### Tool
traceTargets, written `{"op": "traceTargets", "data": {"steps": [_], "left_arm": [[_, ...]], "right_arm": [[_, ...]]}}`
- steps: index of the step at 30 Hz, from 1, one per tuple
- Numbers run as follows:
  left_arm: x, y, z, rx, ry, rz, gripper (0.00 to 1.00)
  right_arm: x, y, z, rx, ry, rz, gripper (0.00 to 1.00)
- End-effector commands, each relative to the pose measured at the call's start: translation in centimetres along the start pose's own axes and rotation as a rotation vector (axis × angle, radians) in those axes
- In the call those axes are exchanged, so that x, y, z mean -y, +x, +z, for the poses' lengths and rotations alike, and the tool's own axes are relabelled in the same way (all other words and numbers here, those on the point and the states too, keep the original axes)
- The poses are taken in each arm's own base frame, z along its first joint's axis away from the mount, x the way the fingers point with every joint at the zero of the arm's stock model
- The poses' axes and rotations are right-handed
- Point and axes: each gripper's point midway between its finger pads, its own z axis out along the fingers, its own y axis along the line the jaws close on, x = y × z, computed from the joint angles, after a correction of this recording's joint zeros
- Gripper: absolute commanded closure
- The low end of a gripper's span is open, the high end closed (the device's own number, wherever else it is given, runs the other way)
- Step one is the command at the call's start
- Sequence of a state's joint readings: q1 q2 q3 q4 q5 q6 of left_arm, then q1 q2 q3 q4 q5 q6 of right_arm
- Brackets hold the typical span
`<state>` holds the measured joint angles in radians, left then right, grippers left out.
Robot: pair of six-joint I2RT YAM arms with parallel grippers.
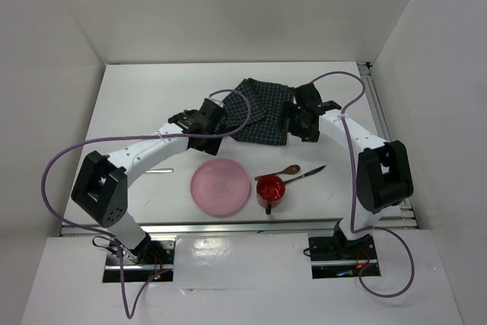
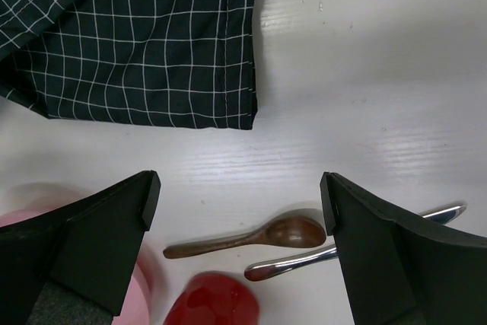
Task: Set the dinner table for one person
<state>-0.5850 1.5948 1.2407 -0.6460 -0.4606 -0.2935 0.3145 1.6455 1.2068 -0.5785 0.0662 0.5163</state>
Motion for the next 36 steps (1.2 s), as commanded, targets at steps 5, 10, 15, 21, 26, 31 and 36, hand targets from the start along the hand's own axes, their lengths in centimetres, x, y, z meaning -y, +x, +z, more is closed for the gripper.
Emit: {"op": "traceTargets", "data": {"steps": [5,10,15,21,26,31,36], "left_arm": [[0.7,-1.3,2.7,0.004,-0.094,0.095,0.00],[1.1,-3.0,5.5,0.017,-0.137,0.135,0.00],[-0.1,-3.7,7.7,-0.020,-0.167,0.117,0.00],[0.1,-4.9,8.8,-0.031,-0.045,0.058,0.08],[0.2,-5.0,9.3,-0.052,0.033,0.026,0.35],[-0.1,-5.7,9.2,-0.054,0.083,-0.018,0.78],[-0.2,-6.1,9.1,-0.075,0.108,-0.041,1.00]], "right_arm": [[-1.8,-1.4,-1.4,0.056,-0.080,0.012,0.00],[-1.7,-0.3,-1.1,0.032,-0.099,0.010,0.00],[-2.3,0.2,-0.7,0.010,-0.131,0.019,0.00],[-2.2,1.0,1.2,-0.023,-0.121,0.040,0.01],[-2.7,0.8,3.1,-0.038,-0.125,0.049,0.07],[-2.5,1.1,5.1,-0.062,-0.118,0.079,0.13],[-2.4,0.8,6.2,-0.072,-0.105,0.096,0.19]]}}
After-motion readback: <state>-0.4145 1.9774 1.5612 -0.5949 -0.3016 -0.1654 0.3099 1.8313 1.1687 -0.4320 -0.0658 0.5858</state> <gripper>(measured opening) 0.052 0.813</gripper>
